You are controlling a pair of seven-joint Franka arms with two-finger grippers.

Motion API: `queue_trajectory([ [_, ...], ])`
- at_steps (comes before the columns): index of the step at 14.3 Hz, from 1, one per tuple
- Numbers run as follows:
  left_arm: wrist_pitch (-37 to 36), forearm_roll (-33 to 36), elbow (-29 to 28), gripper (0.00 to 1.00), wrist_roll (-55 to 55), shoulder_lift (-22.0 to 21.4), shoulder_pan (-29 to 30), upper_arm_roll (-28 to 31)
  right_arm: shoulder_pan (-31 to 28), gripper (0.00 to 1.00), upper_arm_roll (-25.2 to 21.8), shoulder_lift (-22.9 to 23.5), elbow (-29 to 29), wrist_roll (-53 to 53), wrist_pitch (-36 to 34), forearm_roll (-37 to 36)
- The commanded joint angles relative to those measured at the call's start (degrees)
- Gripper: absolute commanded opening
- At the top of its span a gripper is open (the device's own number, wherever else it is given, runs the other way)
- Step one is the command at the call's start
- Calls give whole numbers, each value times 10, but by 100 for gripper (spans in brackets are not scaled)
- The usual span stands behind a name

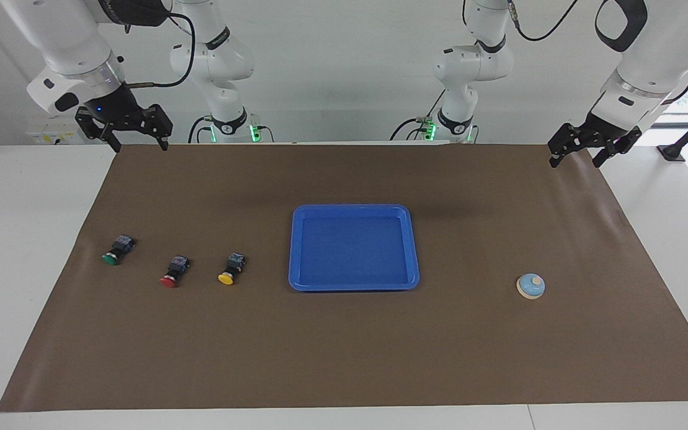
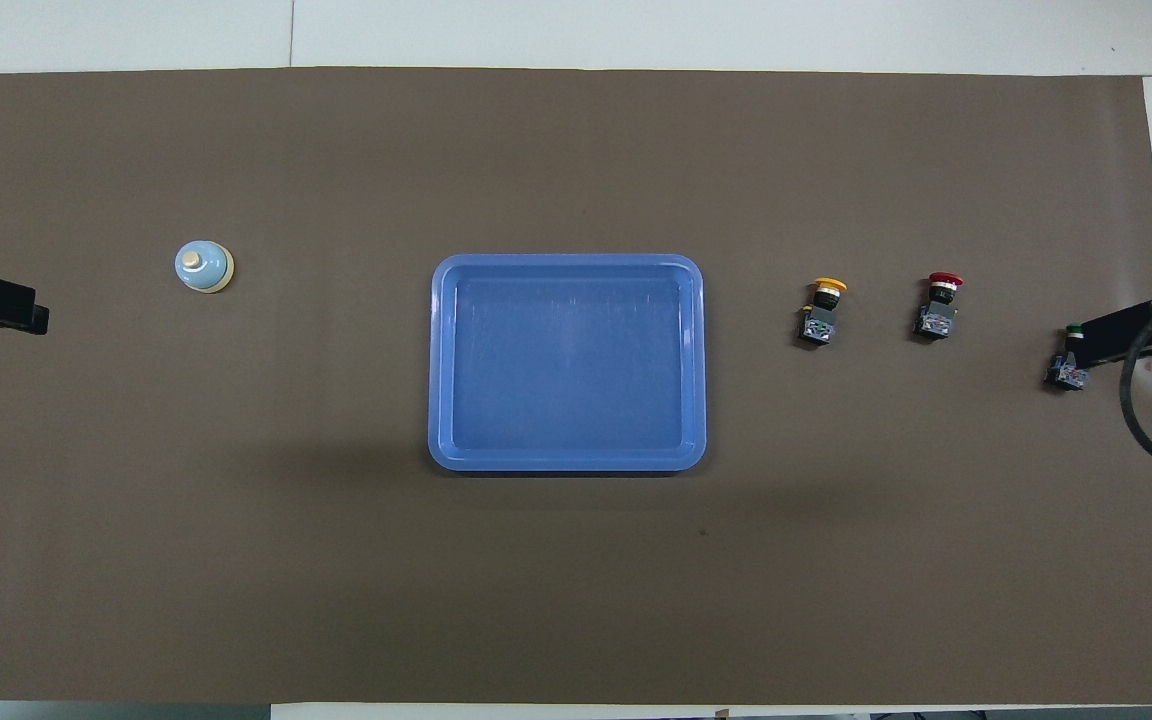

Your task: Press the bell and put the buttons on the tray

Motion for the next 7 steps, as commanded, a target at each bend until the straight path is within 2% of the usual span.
queue_trajectory([
  [1, 3, 0, 5, 100, 4, 2, -6, 4, -4, 100, 2, -4, 2, 5, -6, 8],
  [5, 2, -1, 3, 100, 4, 2, -7, 3, -4, 100, 2, -4, 2, 5, -6, 8],
  [7, 4, -1, -20, 100, 2, -8, -18, 4, -4, 100, 2, -4, 1, 5, -7, 8],
])
